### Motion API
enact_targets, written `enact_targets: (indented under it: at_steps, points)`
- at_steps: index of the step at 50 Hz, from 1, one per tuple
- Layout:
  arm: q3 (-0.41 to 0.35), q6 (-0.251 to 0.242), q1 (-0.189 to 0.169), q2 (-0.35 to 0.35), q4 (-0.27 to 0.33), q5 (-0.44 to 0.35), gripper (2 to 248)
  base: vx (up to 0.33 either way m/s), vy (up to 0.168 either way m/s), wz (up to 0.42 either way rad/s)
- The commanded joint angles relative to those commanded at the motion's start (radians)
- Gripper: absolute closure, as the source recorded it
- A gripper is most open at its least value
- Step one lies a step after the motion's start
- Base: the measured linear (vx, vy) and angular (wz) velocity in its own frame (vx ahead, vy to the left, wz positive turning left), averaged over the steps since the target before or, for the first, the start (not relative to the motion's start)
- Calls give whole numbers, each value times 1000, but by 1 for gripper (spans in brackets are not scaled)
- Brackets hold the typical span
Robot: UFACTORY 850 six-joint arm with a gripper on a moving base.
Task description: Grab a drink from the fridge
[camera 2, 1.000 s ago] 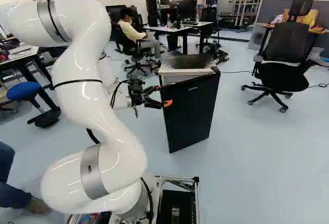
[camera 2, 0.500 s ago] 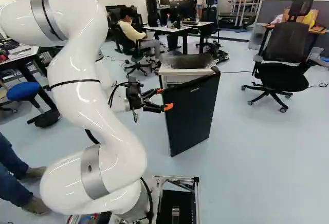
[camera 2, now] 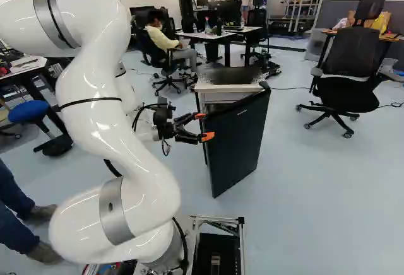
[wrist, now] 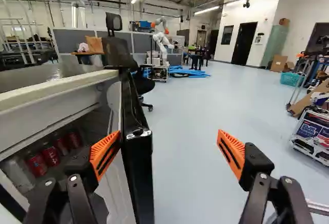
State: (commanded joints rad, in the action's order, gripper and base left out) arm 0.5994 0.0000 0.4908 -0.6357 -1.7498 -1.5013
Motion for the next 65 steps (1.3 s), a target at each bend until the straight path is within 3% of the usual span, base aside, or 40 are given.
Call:
enact_targets:
  at_steps: [33,65]
  points:
    - [-33,0,-54,5,-87,-14,3,0,0,0]
    - [-38,0,-146,6,-159,3,3,0,0,0]
